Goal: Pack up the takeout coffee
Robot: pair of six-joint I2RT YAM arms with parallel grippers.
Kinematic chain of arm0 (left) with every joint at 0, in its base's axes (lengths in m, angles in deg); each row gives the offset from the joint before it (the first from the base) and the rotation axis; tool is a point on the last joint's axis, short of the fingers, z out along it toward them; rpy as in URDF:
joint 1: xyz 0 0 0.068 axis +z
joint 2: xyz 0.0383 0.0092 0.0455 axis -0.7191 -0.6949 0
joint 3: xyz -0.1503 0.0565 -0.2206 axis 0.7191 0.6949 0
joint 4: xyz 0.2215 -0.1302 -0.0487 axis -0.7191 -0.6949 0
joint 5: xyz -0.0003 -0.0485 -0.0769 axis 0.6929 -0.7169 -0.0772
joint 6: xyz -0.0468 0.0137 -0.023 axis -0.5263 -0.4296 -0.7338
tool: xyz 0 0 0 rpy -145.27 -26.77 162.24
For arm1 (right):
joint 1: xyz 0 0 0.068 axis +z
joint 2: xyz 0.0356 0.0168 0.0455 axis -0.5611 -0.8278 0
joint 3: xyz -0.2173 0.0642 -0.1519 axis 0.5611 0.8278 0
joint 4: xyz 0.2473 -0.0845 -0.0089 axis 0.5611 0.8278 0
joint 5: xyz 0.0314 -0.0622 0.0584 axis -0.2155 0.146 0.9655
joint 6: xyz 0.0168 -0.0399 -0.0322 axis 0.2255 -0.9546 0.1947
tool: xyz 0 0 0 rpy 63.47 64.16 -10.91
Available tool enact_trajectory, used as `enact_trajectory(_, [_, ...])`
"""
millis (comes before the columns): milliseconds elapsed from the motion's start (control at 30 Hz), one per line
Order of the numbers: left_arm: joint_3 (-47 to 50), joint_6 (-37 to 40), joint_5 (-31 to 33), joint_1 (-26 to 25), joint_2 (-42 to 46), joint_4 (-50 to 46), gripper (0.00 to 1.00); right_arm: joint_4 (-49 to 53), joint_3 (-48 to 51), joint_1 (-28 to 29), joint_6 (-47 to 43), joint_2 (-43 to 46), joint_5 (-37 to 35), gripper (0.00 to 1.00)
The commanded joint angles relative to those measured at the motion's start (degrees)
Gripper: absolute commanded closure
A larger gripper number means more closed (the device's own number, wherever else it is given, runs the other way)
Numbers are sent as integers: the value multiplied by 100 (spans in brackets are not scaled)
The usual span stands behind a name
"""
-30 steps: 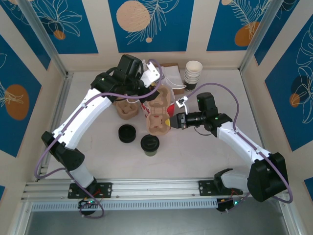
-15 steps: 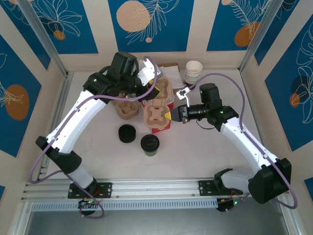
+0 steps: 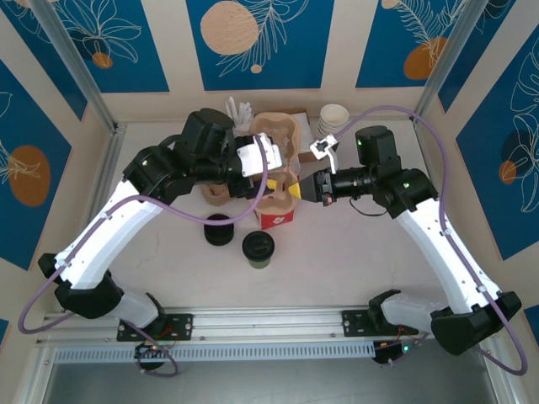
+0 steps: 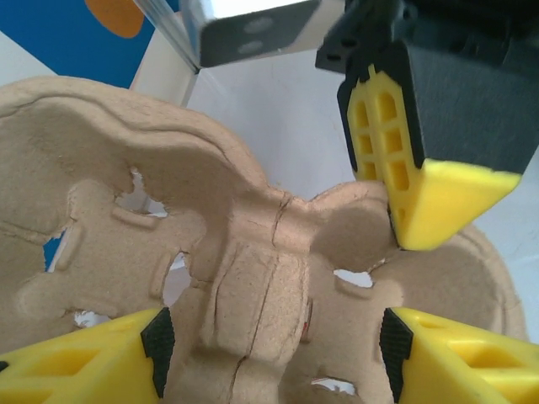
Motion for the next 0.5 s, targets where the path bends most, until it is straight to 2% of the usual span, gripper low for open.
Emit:
enact_trajectory(0, [32,501,462,-140,13,-14,32,766,-400,112,-165,-96,-146,100])
enact_trajectory(167, [-28,626,698,-265,-102,-29,32,1093,-639,239,-221,-179,-260,100])
enact_trajectory(467, [-226,740,863,-418,-317,-264,43,1498,-848,353,-239,-357,-502,100])
